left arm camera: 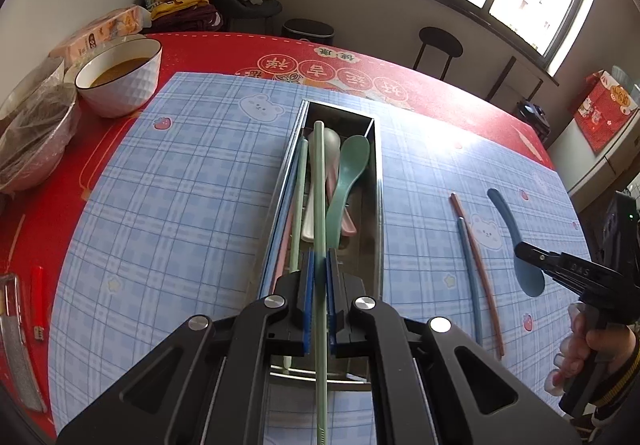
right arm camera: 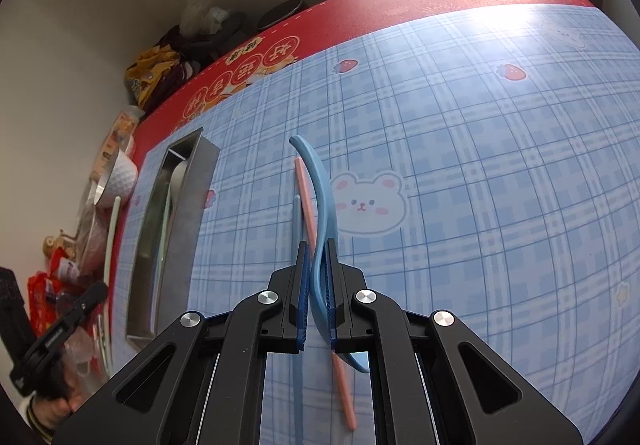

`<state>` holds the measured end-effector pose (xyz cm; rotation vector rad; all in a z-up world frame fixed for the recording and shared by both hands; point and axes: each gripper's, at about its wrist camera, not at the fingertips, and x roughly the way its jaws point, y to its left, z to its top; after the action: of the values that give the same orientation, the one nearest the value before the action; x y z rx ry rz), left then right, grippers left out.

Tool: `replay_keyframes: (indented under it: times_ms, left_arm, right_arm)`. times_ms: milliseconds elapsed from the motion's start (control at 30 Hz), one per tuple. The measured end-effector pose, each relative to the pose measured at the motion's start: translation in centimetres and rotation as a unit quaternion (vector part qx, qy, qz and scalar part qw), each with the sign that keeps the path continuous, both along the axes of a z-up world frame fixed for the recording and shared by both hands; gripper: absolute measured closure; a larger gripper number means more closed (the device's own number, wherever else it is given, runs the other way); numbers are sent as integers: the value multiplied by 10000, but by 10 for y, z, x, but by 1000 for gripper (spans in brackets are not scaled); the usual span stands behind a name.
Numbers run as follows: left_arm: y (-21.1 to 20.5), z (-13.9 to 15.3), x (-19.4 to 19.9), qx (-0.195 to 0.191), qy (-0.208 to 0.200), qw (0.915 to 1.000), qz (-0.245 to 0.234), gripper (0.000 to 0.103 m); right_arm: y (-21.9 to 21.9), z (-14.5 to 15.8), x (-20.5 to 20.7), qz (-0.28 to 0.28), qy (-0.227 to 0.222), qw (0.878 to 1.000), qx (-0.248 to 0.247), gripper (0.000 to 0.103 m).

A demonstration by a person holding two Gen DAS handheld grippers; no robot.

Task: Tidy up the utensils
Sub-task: 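Lower the green chopstick into the tray and open the left tool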

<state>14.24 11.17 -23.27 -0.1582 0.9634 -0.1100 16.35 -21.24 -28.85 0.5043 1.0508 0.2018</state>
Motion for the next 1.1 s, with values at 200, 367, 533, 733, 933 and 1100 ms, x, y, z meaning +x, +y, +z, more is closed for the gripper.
replay_keyframes:
  times_ms: [200, 367, 533, 733, 933, 1100]
  left_arm:
    - [-7, -9, 39, 396, 130, 9987, -295, 97]
    - [-16, -24, 57, 615, 315, 9966, -442, 97]
    - [-17, -40, 65, 770, 602, 9944, -396, 97]
    - [-15, -48, 66, 822, 727, 9932, -382, 97]
    - [-18, -38, 62, 753, 609, 9943, -438, 96]
    - [-17, -29, 56, 702, 519, 9952, -444, 94]
  right_arm:
    - [-21, -4, -15, -444, 131, 9984, 331, 96]
    - [-37, -7, -27, -719, 172, 9962, 465, 96]
    - [-50, -10, -37, -947, 219, 9937, 562, 96]
    - [-53, -15, -40, -1050, 292, 9920, 631, 96]
    - [-48, -15, -38, -1002, 312, 9921, 687, 96]
    - [-39, -12, -33, -932, 301, 9926, 720, 96]
